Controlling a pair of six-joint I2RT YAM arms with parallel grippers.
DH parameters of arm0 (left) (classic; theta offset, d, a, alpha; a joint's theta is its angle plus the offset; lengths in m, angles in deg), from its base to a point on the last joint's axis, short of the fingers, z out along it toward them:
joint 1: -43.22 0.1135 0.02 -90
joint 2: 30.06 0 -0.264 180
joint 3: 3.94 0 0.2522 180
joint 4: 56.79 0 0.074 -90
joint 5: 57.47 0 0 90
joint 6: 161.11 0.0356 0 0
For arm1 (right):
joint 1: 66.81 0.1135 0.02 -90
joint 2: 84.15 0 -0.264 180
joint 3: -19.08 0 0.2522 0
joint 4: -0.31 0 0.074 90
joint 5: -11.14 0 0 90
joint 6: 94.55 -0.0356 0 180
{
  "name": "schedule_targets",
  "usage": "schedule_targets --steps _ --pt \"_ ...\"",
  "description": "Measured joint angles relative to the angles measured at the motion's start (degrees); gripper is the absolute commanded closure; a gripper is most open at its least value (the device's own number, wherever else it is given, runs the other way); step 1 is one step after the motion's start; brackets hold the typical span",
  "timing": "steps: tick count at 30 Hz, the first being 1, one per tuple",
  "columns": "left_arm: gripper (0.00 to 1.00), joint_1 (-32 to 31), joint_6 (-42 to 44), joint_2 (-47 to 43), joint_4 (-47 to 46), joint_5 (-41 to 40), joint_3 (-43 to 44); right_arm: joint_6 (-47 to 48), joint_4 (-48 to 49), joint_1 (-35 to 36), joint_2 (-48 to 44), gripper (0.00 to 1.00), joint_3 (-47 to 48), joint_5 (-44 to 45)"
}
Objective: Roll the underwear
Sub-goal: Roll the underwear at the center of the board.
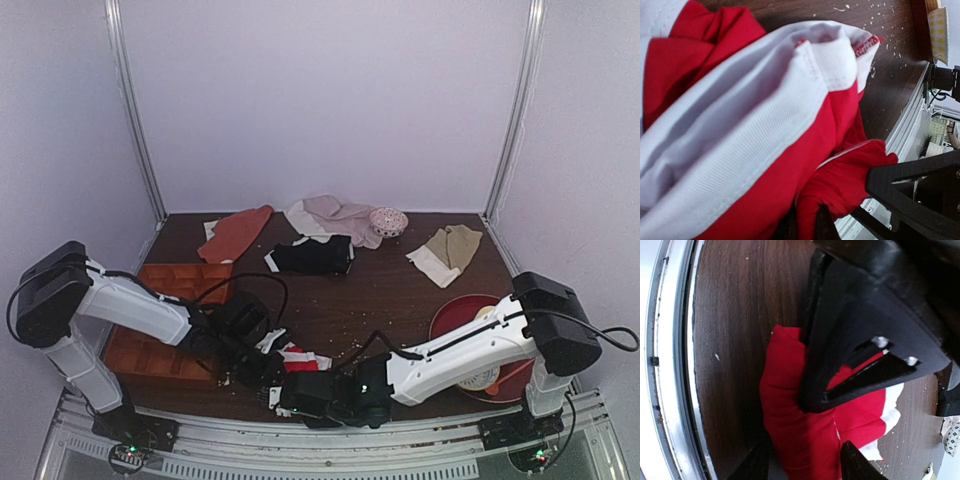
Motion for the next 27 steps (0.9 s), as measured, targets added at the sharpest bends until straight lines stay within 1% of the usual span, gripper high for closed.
schedule_targets --steps 6,7,11,14,18,19,25,27 --pt "1.00 0.0 0.0 0.0 0.0 0.2 0.0 0.2 0.7 0.0 2.1 0.53 0.4 0.2" --pt "1.00 0.0 0.0 0.0 0.0 0.4 -0.1 0.2 0.9 0.0 2.3 0.54 0.4 0.3" --pt "1.00 0.0 0.0 0.0 0.0 0.6 -0.1 0.1 1.4 -0.2 2.9 0.75 0.8 0.4" --pt "1.00 0.0 0.1 0.0 0.1 0.6 -0.1 0.2 1.2 -0.1 3.3 0.83 1.0 0.3" --pt "1.00 0.0 0.3 0.0 0.2 0.6 -0.1 -0.2 1.0 -0.1 3.4 0.99 1.1 0.1" --pt "1.00 0.0 0.3 0.0 0.2 0.6 -0.1 -0.3 1.0 -0.1 3.4 1.00 1.1 0.0" --pt "1.00 0.0 0.5 -0.5 0.7 0.3 0.1 -1.1 1.0 -0.2 3.4 1.00 1.2 -1.2" --pt "0.90 0.0 0.5 -1.4 1.8 0.0 0.0 -1.7 1.0 -0.5 3.4 1.00 1.5 -2.3"
